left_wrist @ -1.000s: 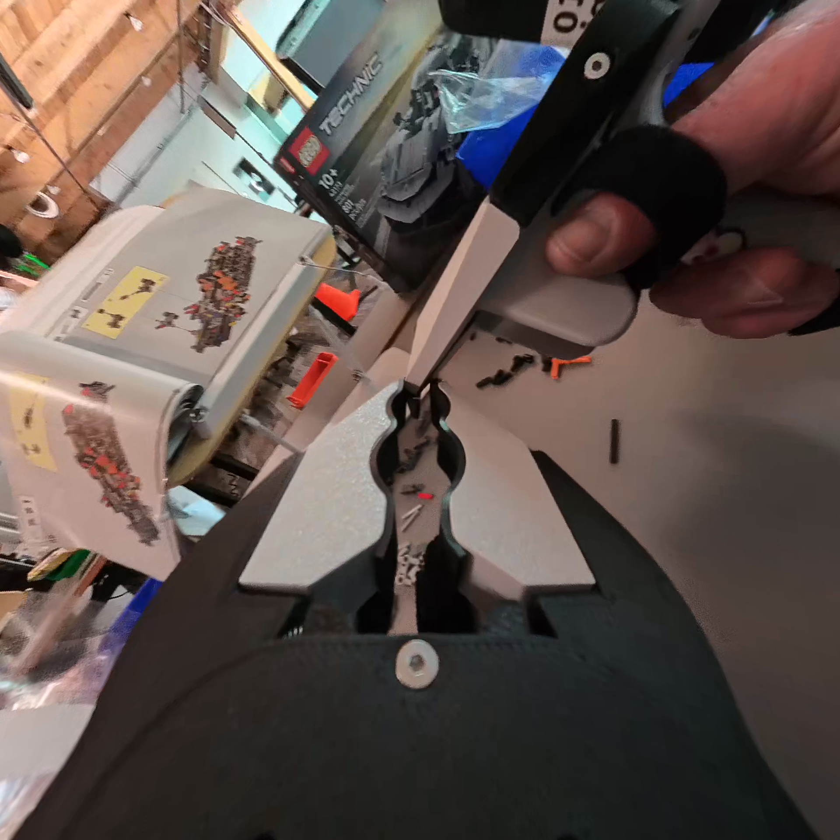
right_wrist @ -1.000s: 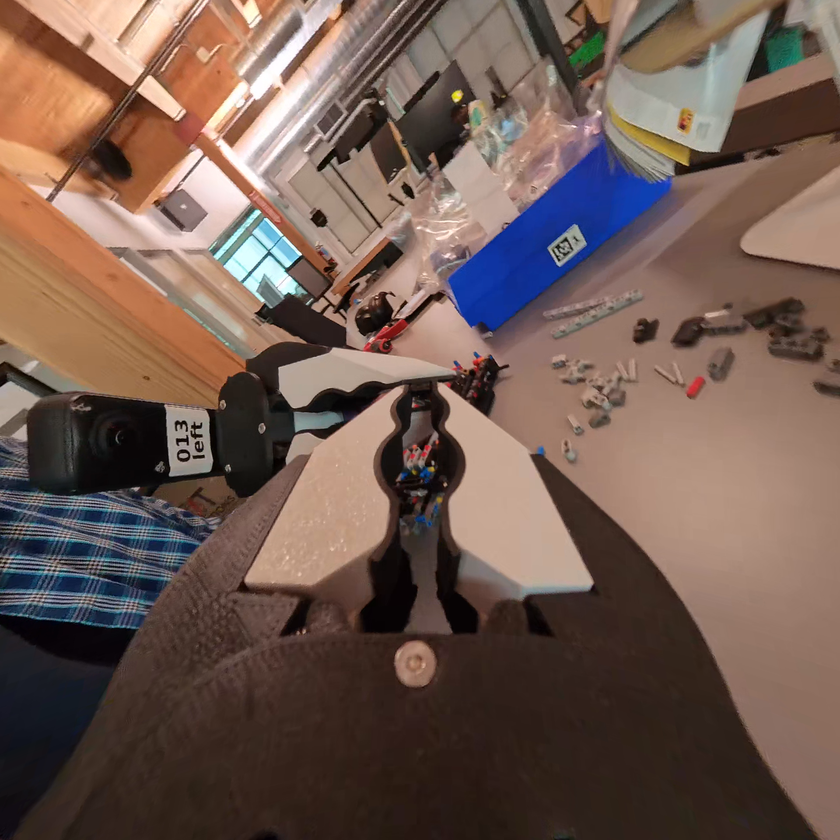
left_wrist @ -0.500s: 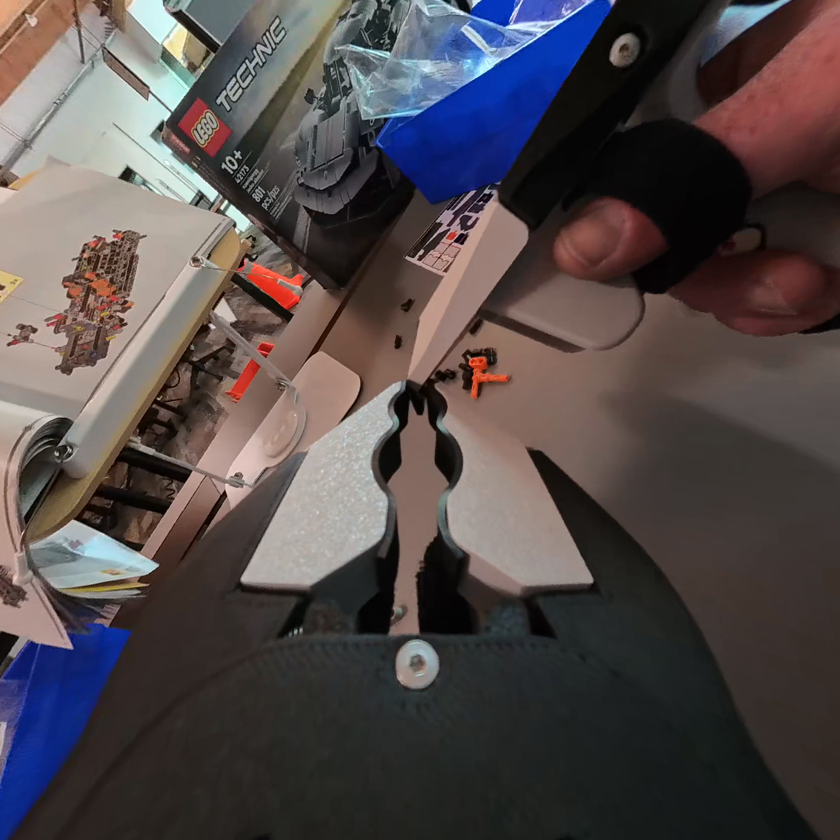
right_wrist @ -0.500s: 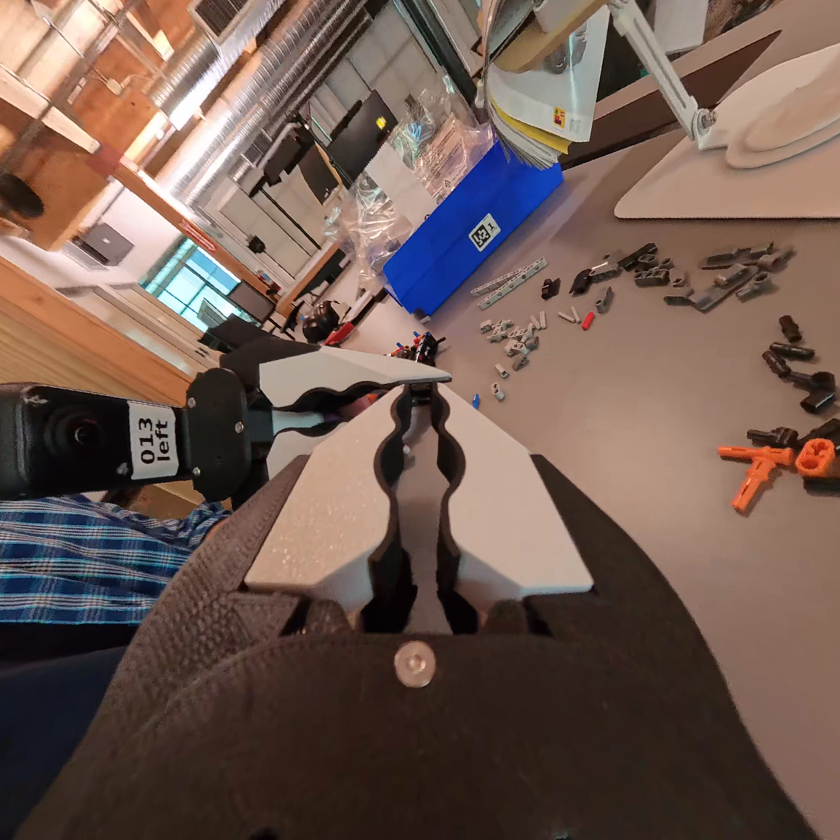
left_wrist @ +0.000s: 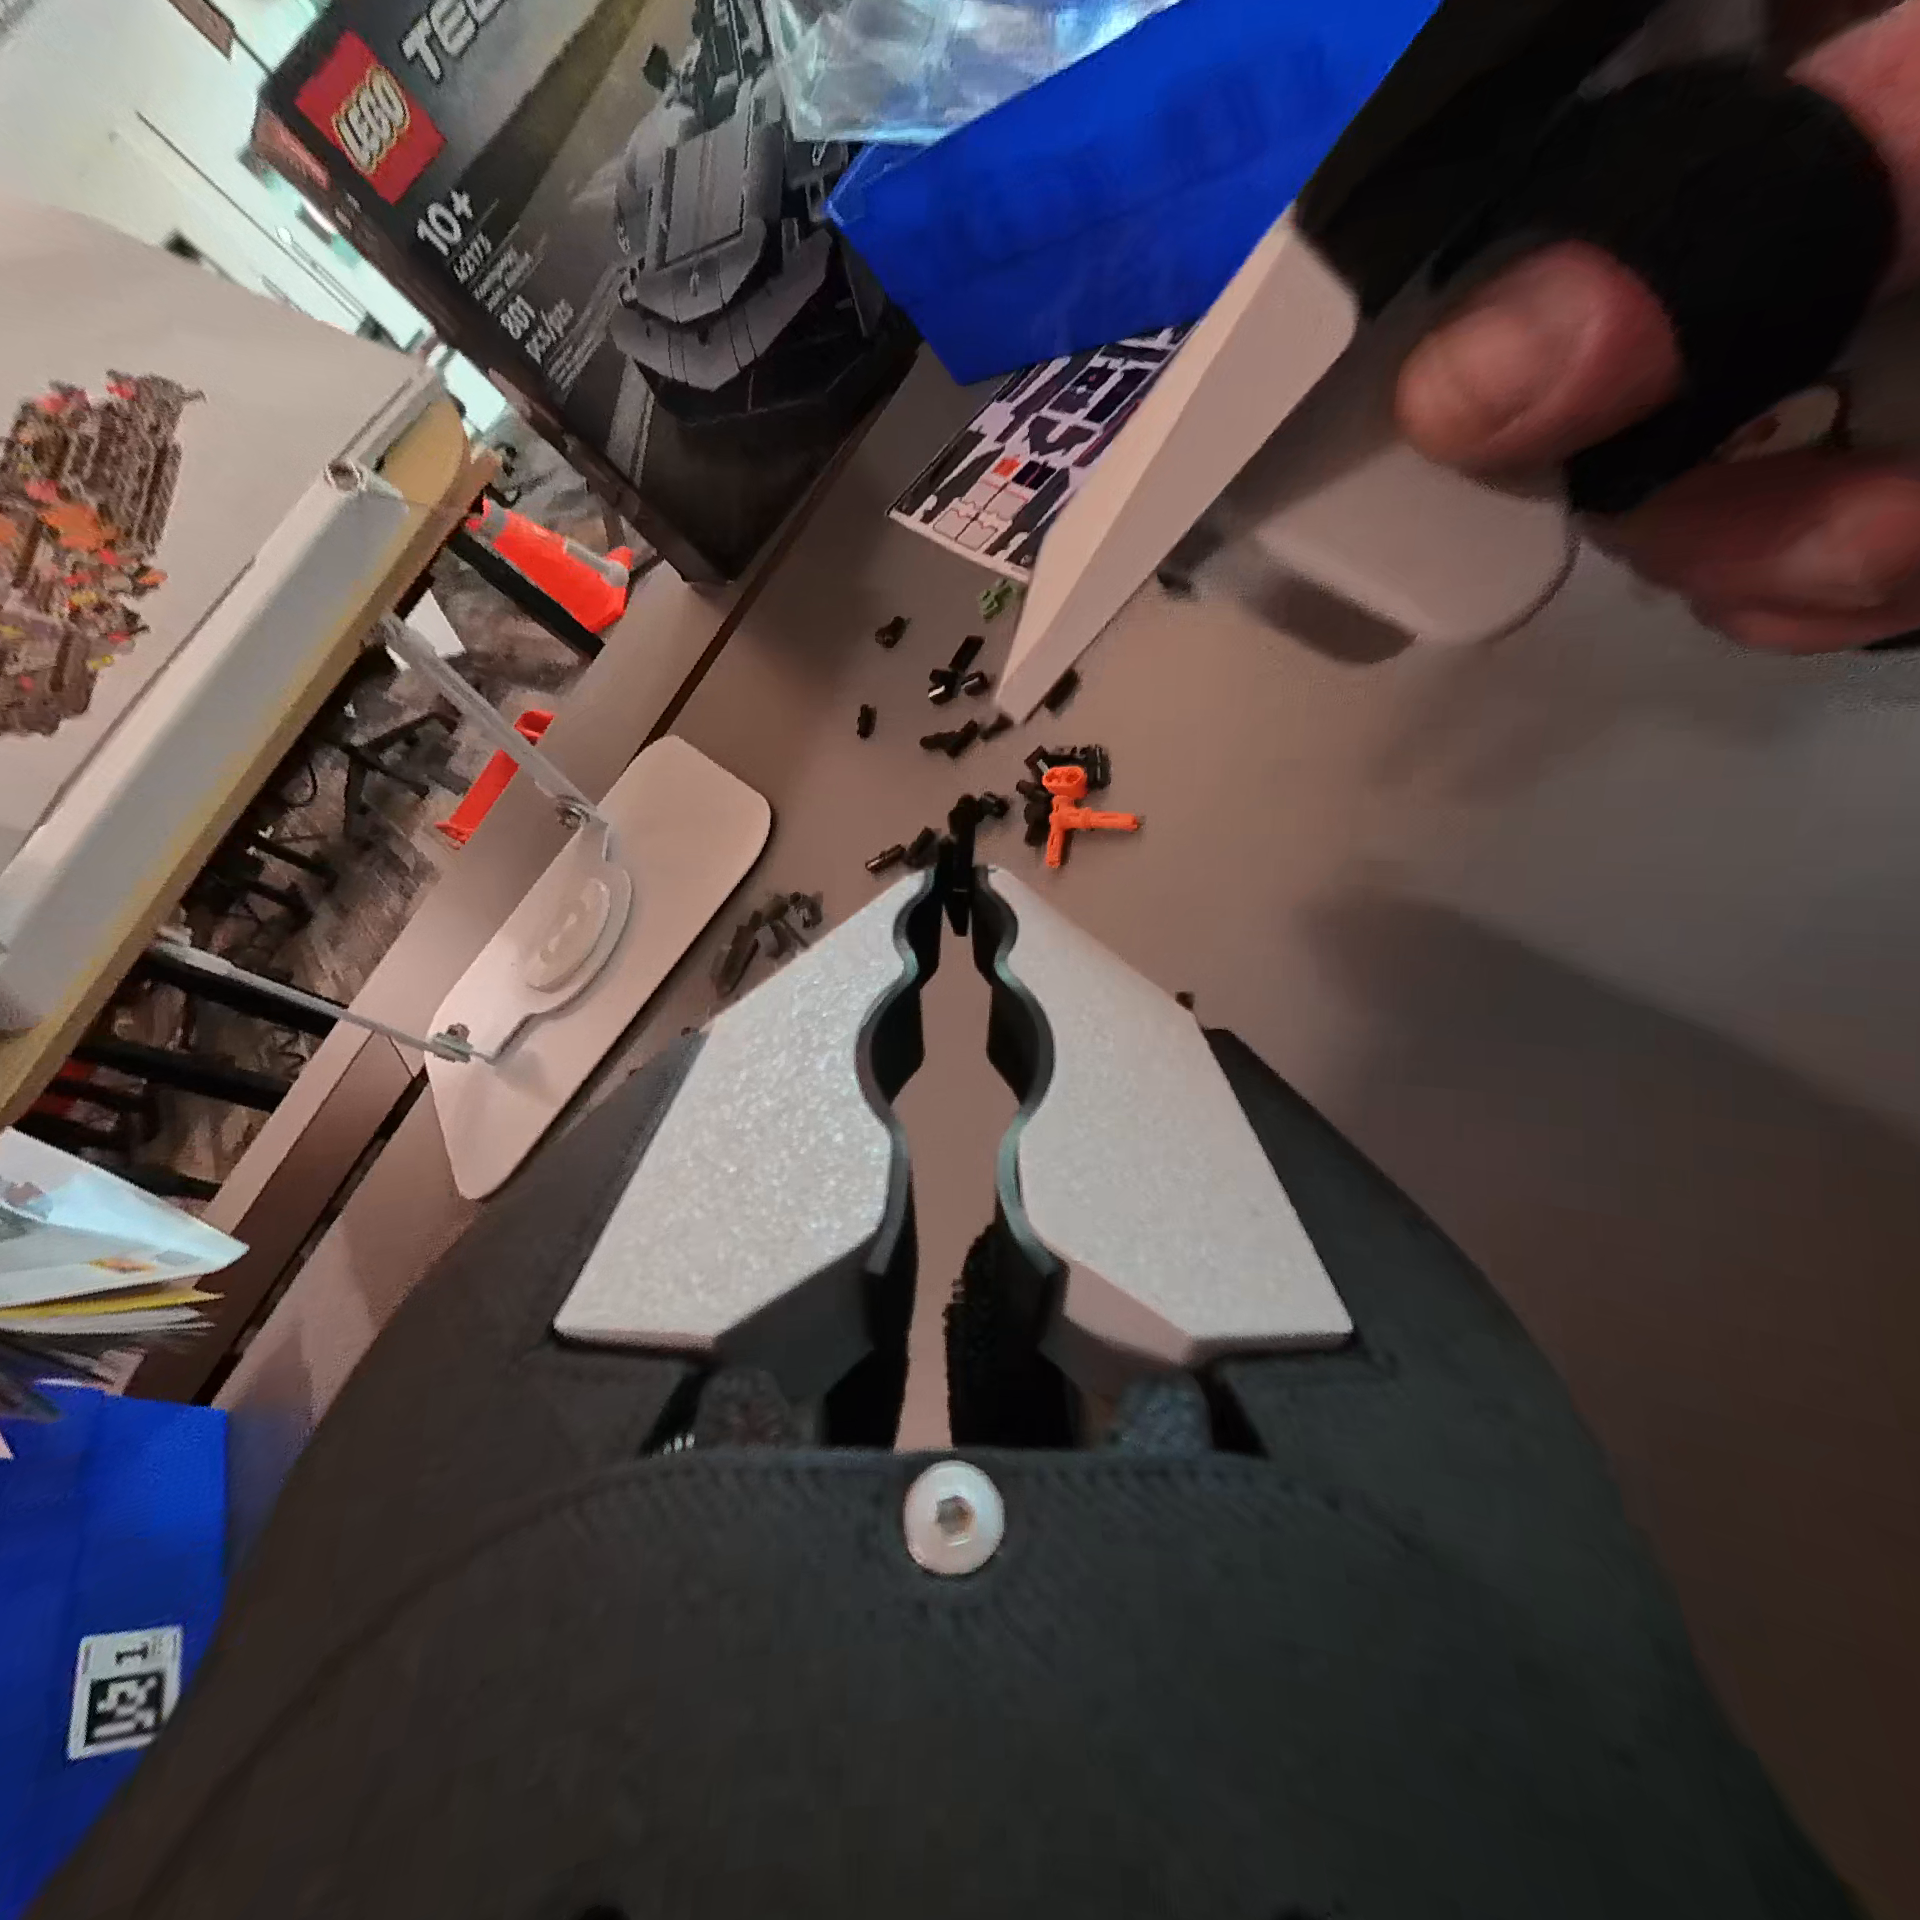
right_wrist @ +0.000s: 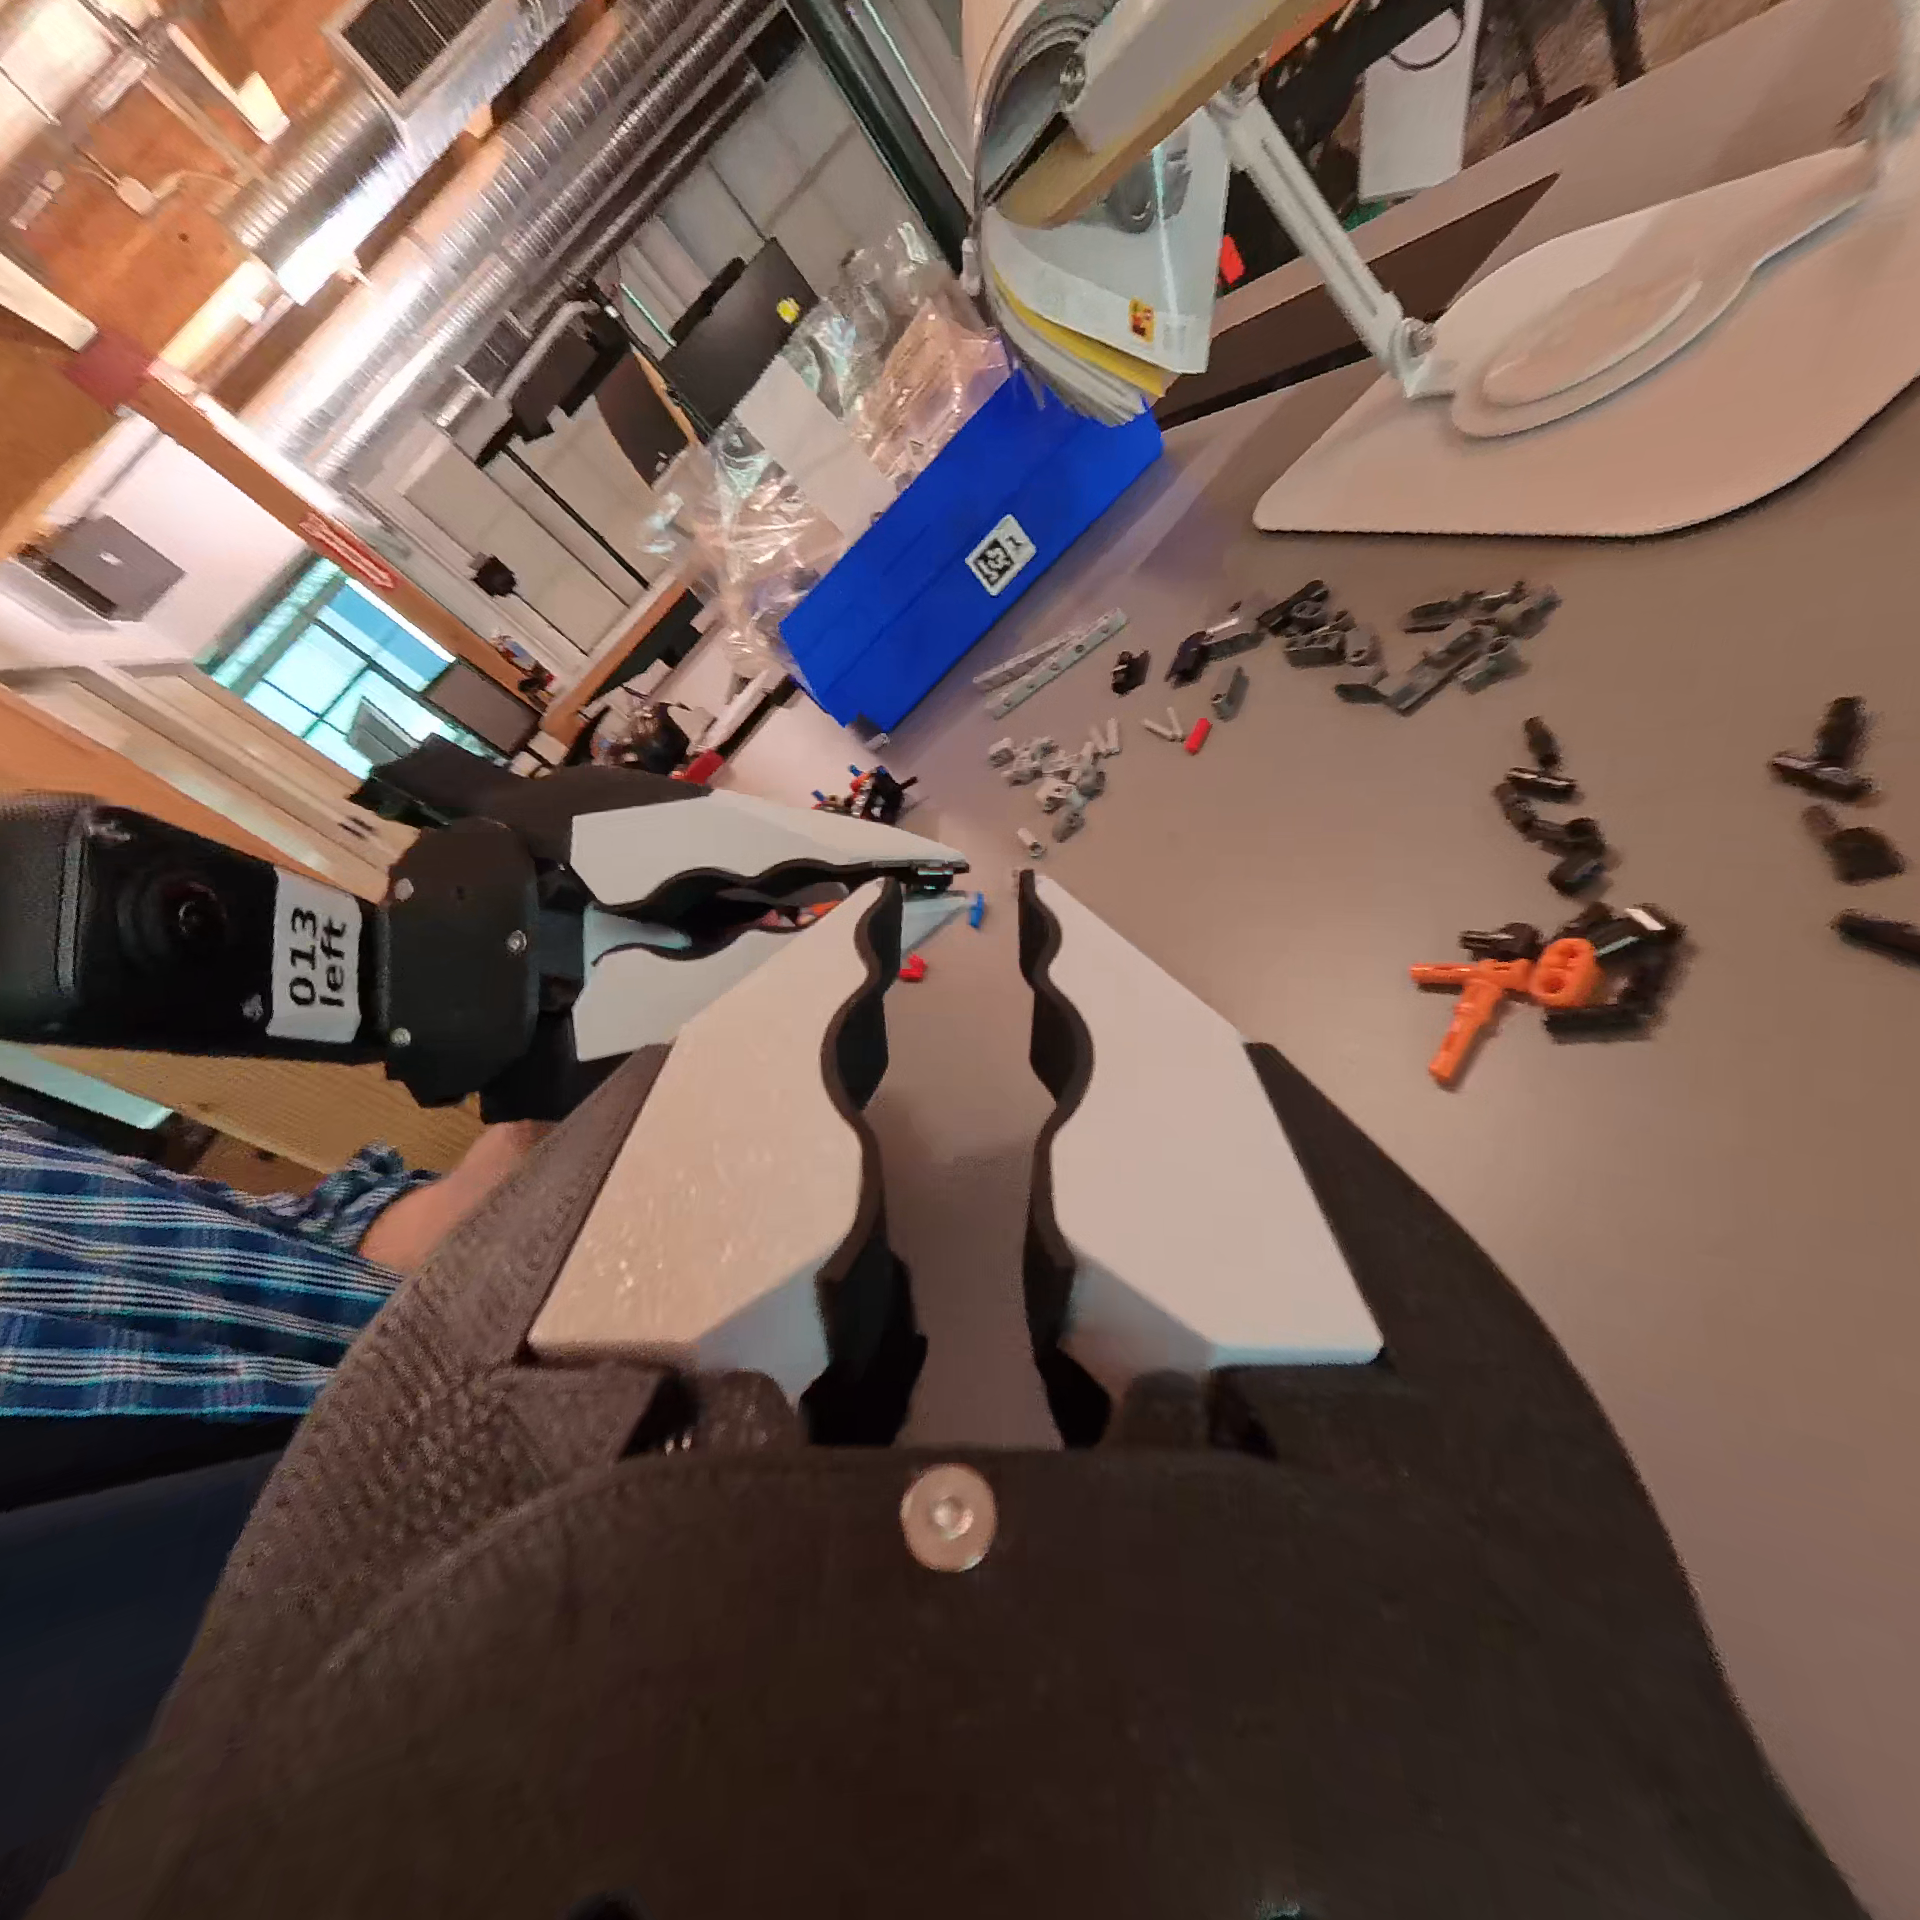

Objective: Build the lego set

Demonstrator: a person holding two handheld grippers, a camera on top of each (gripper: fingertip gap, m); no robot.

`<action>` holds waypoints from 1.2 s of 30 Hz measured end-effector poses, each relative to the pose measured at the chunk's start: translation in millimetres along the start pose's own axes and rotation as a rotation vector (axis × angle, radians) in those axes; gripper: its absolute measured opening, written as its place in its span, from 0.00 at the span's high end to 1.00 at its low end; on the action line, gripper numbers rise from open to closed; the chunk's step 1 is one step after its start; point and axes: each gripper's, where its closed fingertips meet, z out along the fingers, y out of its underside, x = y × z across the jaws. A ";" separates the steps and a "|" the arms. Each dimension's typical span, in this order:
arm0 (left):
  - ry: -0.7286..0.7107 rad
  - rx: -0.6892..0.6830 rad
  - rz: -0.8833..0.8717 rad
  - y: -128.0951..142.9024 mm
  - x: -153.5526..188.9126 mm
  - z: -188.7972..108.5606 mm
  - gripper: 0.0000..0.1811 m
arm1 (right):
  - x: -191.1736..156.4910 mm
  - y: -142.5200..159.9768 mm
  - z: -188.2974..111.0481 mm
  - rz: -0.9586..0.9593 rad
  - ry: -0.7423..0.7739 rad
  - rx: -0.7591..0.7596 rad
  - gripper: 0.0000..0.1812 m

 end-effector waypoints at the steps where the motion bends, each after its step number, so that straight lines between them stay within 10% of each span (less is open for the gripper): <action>1: 0.004 -0.007 -0.013 2.5 -0.8 1.2 0.97 | 4.5 -0.4 -3.1 -0.025 0.024 -0.009 0.89; 13: 0.027 -0.023 -0.112 13.2 -9.5 15.1 0.97 | 66.4 -15.1 -37.8 -0.349 0.314 -0.163 0.89; 36: 0.095 -0.035 -0.141 6.4 8.0 37.2 0.97 | 106.5 -2.1 -61.6 -0.482 0.423 -0.323 0.95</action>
